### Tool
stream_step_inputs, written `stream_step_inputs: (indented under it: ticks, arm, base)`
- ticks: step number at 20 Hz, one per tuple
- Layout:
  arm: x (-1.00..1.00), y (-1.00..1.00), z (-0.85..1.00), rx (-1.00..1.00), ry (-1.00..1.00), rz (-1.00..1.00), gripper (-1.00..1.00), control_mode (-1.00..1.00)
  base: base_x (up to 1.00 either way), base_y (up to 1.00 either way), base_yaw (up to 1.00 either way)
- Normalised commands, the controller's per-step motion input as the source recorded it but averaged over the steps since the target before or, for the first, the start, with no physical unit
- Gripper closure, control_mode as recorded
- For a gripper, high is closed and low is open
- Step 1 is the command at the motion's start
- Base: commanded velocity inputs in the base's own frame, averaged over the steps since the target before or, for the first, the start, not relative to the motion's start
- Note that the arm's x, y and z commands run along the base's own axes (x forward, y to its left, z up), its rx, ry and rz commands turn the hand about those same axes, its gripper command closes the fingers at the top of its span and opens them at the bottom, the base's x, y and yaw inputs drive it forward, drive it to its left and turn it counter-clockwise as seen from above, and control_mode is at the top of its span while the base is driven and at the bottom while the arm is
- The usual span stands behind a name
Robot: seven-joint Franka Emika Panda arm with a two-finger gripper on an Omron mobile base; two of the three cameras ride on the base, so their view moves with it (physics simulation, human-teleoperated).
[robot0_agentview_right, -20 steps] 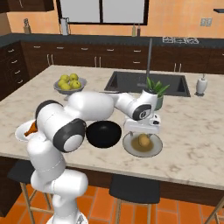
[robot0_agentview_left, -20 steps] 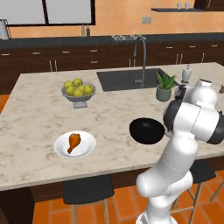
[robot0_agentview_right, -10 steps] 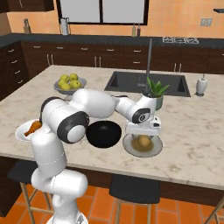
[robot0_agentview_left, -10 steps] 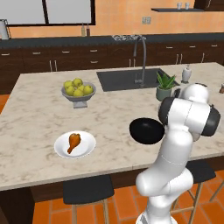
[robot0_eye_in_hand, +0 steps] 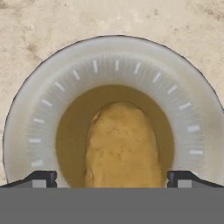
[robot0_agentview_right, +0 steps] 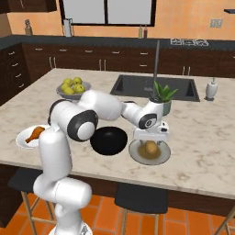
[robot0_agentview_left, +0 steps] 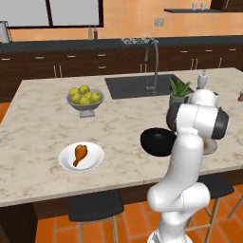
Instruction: Pick the chicken drumstick and potato from their plates and place them in the bowl. Then put the bowl in the fridge.
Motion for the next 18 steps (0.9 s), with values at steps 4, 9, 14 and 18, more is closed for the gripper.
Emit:
stream_step_inputs:
  ticks: [4,9,14,18]
  arm:
    - [0.03,-0.07,-0.22,0.00,0.00,0.00,-1.00,-1.00]
    - [0.00,-0.05,-0.28,0.00,0.00,0.00,-1.00,-1.00]
    - [-0.01,0.00,-0.14,0.00,0.00,0.00,1.00,-1.00]
    - [-0.27,0.00,0.03,0.02,0.00,0.00,1.00,-1.00]
  base:
    - [0.00,0.00,0.00]
    - [0.00,0.00,0.00]
    - [0.00,0.00,0.00]
    - [0.00,0.00,0.00]
